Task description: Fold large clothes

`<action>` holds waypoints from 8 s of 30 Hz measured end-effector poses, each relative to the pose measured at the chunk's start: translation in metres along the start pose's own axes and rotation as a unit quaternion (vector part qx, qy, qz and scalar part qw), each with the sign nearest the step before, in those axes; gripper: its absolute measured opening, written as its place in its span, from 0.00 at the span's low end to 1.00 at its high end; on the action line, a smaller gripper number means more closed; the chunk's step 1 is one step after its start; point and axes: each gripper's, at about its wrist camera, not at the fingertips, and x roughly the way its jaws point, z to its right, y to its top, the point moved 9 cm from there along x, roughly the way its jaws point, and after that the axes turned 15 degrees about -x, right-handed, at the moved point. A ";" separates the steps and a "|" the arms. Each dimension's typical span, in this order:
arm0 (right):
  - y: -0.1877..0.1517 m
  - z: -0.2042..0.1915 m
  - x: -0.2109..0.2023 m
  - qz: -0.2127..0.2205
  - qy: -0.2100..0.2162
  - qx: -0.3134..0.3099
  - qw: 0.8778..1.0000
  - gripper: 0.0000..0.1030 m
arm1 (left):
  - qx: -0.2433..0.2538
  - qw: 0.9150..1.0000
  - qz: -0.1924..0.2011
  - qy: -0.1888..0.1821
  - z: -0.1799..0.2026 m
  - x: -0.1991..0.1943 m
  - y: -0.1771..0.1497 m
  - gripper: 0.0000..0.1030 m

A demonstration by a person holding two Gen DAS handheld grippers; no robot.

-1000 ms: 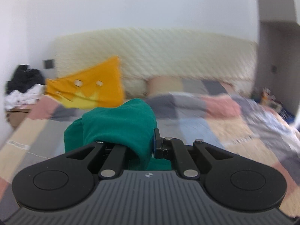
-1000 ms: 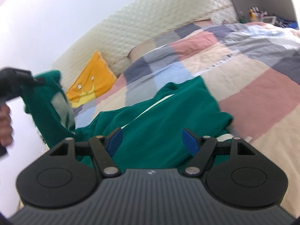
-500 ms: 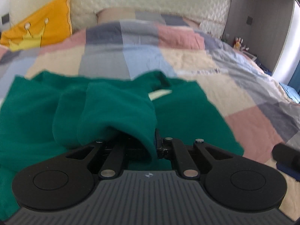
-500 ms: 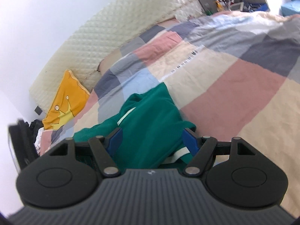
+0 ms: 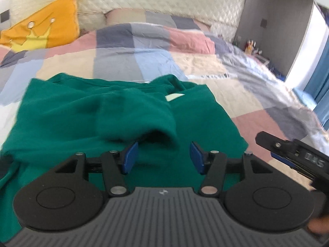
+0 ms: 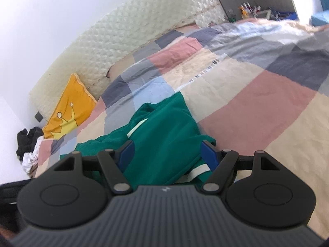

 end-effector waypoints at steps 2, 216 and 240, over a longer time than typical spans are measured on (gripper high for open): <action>0.002 -0.008 -0.005 0.011 0.006 -0.019 1.000 0.71 | -0.008 1.000 0.010 0.001 -0.015 -0.023 -0.001 0.60; 0.098 -0.040 -0.300 -0.002 0.216 -0.013 0.976 0.11 | -0.374 0.891 0.109 -0.234 -0.255 -0.473 0.023 0.10; 0.068 0.012 -0.125 -0.027 0.111 0.173 0.978 0.12 | -0.439 0.876 0.126 -0.154 -0.268 -0.276 0.053 0.10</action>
